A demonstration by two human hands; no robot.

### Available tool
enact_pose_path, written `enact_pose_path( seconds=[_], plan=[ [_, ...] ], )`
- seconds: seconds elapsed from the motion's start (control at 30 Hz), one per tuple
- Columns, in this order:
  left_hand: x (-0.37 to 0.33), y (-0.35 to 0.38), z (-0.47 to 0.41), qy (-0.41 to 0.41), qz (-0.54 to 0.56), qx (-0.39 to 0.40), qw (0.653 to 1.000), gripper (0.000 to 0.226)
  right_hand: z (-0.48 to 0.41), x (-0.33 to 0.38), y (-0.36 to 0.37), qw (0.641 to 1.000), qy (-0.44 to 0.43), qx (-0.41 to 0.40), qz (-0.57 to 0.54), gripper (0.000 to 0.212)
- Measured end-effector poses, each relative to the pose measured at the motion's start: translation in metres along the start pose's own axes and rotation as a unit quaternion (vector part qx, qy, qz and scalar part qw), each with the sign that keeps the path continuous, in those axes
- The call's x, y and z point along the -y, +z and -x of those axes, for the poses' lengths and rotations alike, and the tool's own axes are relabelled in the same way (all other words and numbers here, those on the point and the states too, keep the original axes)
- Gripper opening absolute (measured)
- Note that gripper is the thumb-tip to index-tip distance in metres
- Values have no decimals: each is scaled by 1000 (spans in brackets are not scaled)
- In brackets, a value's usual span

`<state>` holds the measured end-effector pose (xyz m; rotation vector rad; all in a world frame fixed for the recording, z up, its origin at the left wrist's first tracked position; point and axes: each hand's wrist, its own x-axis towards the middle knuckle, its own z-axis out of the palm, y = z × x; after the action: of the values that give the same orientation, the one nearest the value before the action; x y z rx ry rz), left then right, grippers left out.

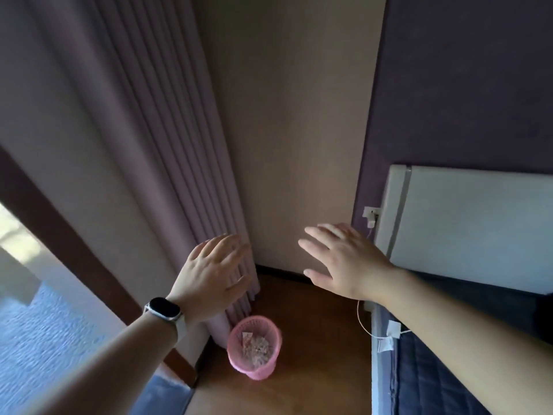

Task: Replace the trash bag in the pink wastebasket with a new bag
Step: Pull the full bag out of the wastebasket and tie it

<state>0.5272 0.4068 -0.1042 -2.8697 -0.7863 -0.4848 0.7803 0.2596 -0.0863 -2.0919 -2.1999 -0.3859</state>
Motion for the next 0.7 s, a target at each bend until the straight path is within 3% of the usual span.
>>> enact_pose_path(
  seconds=[0.37,0.53,0.7],
  plan=[
    [72,80,-61,-112,31,13,993,60,-132,-29,70,996,-62,55,-42,58],
    [98,111,-87,-111,19,19,993,59,-186,-37,96,993,-85,79,-33,59],
    [126,132,-79,-165,26,29,986,60,-236,-29,120,986,-122,89,-69,59]
  ],
)
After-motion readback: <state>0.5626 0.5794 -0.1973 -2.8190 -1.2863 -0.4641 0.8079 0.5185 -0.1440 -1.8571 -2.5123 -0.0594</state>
